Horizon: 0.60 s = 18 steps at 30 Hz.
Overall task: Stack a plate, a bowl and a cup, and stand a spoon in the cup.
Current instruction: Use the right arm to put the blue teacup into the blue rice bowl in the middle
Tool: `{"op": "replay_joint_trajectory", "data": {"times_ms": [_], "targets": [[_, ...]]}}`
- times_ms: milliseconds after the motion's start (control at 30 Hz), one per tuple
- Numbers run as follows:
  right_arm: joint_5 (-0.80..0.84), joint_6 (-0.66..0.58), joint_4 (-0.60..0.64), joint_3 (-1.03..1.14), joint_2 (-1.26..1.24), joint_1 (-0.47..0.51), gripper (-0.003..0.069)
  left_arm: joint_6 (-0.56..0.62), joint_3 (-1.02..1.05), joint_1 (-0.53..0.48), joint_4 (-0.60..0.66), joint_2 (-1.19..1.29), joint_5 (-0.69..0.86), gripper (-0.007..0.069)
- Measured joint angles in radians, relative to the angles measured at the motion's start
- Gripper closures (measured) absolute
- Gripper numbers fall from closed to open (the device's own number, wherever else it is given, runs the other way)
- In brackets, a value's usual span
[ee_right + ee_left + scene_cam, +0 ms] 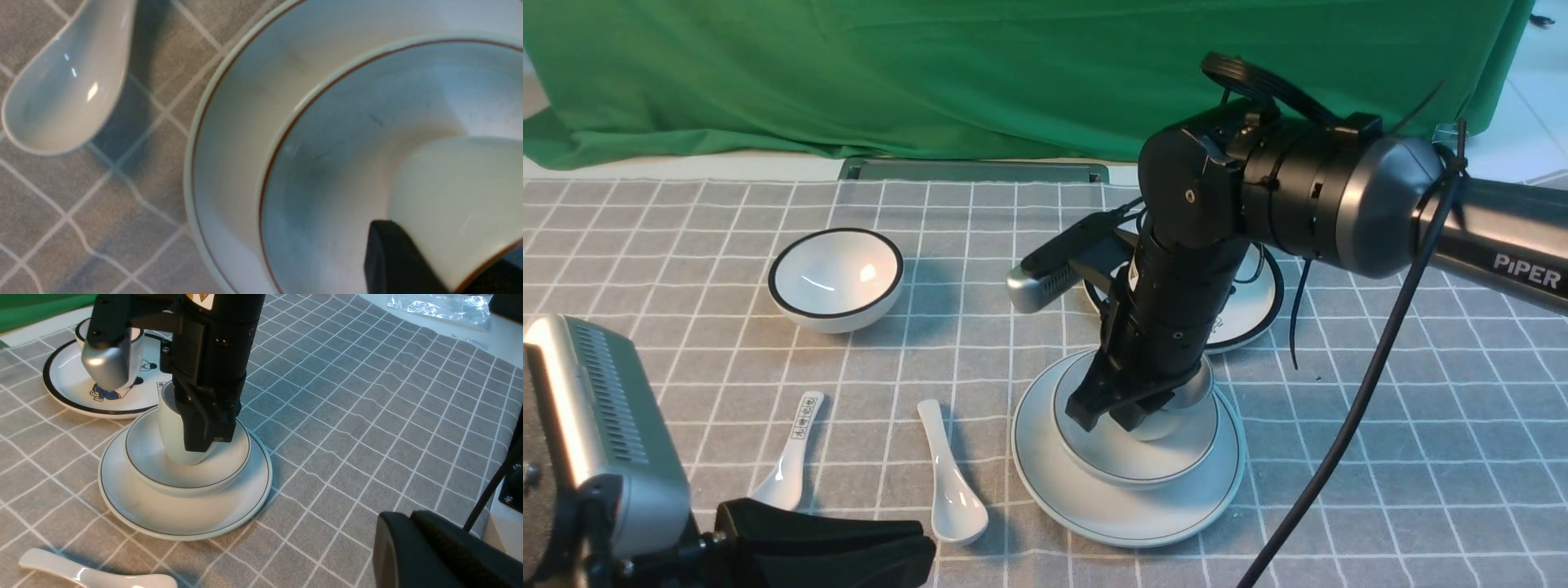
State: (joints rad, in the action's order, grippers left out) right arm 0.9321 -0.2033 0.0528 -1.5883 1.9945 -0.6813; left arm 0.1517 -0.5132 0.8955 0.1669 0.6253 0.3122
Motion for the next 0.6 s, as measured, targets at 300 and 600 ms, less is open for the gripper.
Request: {"op": "replay_joint_trajectory", "data": {"times_ms": [300, 600], "targets": [[0.014, 0.010, -0.003, 0.000, 0.000, -0.001, 0.0447, 0.001, 0.000, 0.000, 0.000, 0.000, -0.007, 0.0615], [0.081, 0.046, -0.002, -0.095, 0.004, -0.001, 0.0176, 0.001, 0.000, 0.000, -0.011, 0.000, 0.014, 0.0615]]}}
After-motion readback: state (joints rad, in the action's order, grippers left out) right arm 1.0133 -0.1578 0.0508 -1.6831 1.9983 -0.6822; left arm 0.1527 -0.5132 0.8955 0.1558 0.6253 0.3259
